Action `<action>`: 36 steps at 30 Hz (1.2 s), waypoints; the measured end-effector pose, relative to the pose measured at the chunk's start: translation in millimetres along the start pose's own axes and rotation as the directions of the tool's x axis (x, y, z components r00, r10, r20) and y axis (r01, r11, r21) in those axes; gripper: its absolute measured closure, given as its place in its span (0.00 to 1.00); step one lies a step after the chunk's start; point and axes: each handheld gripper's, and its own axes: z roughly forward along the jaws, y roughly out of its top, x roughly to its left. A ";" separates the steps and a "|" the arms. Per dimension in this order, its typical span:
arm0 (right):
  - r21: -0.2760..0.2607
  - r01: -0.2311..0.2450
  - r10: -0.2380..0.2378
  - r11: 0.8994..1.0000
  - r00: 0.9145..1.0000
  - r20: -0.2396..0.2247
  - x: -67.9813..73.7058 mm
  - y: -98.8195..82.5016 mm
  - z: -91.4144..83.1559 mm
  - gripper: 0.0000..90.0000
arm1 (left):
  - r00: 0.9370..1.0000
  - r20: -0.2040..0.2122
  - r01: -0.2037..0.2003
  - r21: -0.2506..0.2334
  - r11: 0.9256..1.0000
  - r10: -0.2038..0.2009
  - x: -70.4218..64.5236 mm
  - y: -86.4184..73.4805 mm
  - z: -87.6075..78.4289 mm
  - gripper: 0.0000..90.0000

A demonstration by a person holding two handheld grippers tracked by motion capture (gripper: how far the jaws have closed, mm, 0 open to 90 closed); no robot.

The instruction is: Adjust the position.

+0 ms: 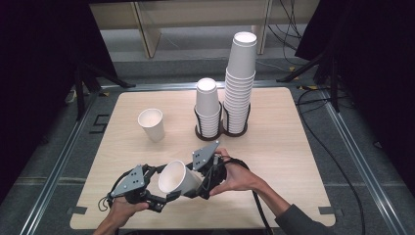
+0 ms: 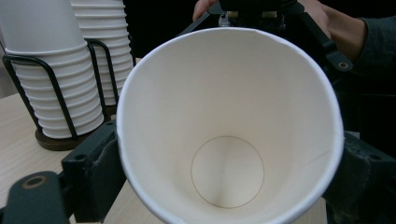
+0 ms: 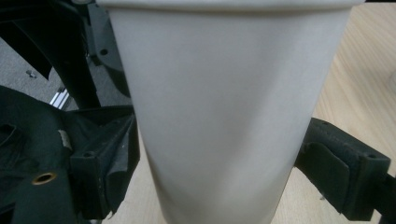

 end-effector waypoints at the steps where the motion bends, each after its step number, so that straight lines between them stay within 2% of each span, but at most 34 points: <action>1: -0.002 -0.015 0.015 1.000 1.000 -0.006 0.6 0.0 0.8 0.17 | 1.000 0.007 0.006 -0.020 1.000 -0.006 -0.3 -0.2 1.4 0.13; 3: -0.004 -0.003 0.003 1.000 1.000 -0.006 0.7 0.4 2.8 0.17 | 1.000 -0.001 -0.005 0.007 1.000 0.005 -0.6 1.9 -0.6 0.13; 5: 0.001 -0.010 0.010 1.000 1.000 -0.011 1.8 0.8 5.1 0.17 | 1.000 0.003 -0.002 -0.007 1.000 0.002 -1.6 2.6 0.4 0.13; 6: -0.002 0.004 -0.004 1.000 1.000 -0.003 1.4 1.1 6.0 0.17 | 1.000 0.000 -0.002 -0.002 1.000 0.002 -2.0 3.0 0.1 0.13; 7: 0.001 -0.001 0.001 1.000 1.000 -0.010 1.6 1.1 7.2 0.17 | 1.000 0.010 0.003 -0.033 0.999 -0.002 -2.3 2.0 2.6 0.13; 9: -0.002 0.007 -0.007 1.000 1.000 -0.011 1.6 1.5 8.9 0.19 | 1.000 0.010 0.003 -0.028 1.000 -0.003 -2.5 2.1 2.4 0.13; 11: -0.004 -0.008 0.008 1.000 1.000 -0.022 1.8 1.4 10.4 0.20 | 1.000 0.002 -0.006 0.002 1.000 0.006 -2.7 3.3 0.3 0.13; 12: -0.003 -0.010 0.010 1.000 1.000 -0.021 2.1 1.4 10.7 0.21 | 1.000 0.003 -0.006 -0.003 1.000 0.006 -2.5 3.1 0.5 0.13; 13: -0.010 0.000 0.000 1.000 1.000 -0.022 1.3 1.4 11.1 0.21 | 1.000 0.012 0.006 -0.036 0.999 -0.005 -2.3 2.1 2.5 0.13; 14: -0.012 -0.001 0.001 1.000 1.000 -0.021 1.0 1.3 10.9 0.21 | 1.000 0.015 0.007 -0.031 0.999 -0.007 -1.2 2.1 1.6 0.12; 15: -0.020 -0.004 0.004 1.000 1.000 -0.023 0.9 1.2 10.8 0.22 | 1.000 0.005 0.021 -0.020 1.000 -0.021 -0.4 2.4 -0.2 0.12; 18: -0.042 -0.026 0.025 0.999 0.999 -0.027 0.7 0.5 10.4 0.22 | 0.997 -0.002 0.072 -0.042 0.997 -0.072 2.1 -0.1 -1.0 0.09; 20: -0.067 -0.026 0.026 0.997 1.000 -0.009 0.0 0.0 9.8 0.22 | 0.993 -0.013 0.114 -0.071 0.991 -0.115 3.5 -2.1 -0.9 0.07; 22: -0.103 -0.038 0.039 0.994 0.999 0.005 -1.3 -0.9 8.4 0.23 | 0.986 -0.031 0.160 -0.100 0.982 -0.164 4.4 -3.7 -0.3 0.03; 24: -0.145 -0.030 0.034 0.989 0.999 0.024 -3.0 -1.5 7.7 0.23 | 0.982 -0.039 0.181 -0.121 0.976 -0.187 6.2 -5.0 -0.6 0.01; 25: -0.163 -0.051 0.056 0.985 0.998 0.026 -2.3 -2.0 8.2 0.23 | 0.980 -0.046 0.185 -0.128 0.974 -0.192 6.2 -5.0 -1.2 0.01; 27: -0.186 -0.048 0.056 0.981 0.998 0.040 -4.3 -3.1 8.6 0.23 | 0.981 -0.052 0.176 -0.141 0.974 -0.185 6.1 -4.2 -2.5 0.03; 30: -0.190 -0.058 0.067 0.980 0.997 0.044 -4.0 -4.4 12.1 0.23 | 0.981 -0.058 0.174 -0.155 0.973 -0.184 5.0 -3.3 -2.7 0.05; 31: -0.187 -0.087 0.094 0.979 0.995 0.033 -2.8 -5.0 12.9 0.23 | 0.982 -0.066 0.163 -0.155 0.974 -0.175 4.9 -3.0 -2.9 0.05; 36: -0.210 -0.103 0.111 0.972 0.993 0.028 -2.5 -6.6 21.6 0.22 | 0.983 -0.086 0.148 -0.160 0.976 -0.163 2.9 -1.9 -2.4 0.09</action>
